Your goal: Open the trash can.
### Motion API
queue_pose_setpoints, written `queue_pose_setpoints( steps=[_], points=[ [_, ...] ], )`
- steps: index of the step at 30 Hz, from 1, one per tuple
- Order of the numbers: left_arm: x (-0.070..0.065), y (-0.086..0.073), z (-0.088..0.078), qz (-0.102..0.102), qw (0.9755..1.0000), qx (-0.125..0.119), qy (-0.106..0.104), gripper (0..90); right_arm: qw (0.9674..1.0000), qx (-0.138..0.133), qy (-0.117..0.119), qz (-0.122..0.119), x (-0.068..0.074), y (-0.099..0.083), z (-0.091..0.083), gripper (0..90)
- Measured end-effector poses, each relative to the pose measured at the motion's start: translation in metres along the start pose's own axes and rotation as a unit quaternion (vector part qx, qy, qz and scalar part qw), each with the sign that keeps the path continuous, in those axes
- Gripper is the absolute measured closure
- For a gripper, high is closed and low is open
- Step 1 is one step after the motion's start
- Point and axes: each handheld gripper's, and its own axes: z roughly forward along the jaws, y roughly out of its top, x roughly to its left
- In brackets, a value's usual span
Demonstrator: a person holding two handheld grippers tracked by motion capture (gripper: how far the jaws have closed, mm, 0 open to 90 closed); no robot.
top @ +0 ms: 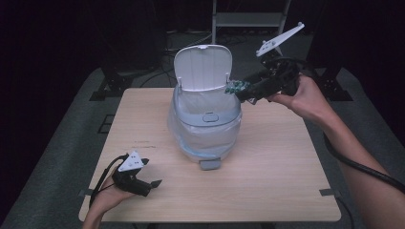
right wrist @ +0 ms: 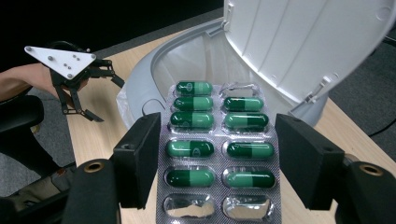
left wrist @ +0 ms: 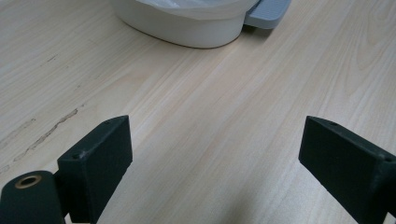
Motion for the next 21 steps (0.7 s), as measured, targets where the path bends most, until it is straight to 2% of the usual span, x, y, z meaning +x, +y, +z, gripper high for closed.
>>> queue_pose_setpoints(
  steps=[21],
  points=[
    [0.001, -0.001, 0.0, 0.0, 1.0, 0.004, -0.002, 8.8, 0.9998, 0.006, 0.017, -0.007, -0.004, 0.021, 0.022, 32.6]
  ],
)
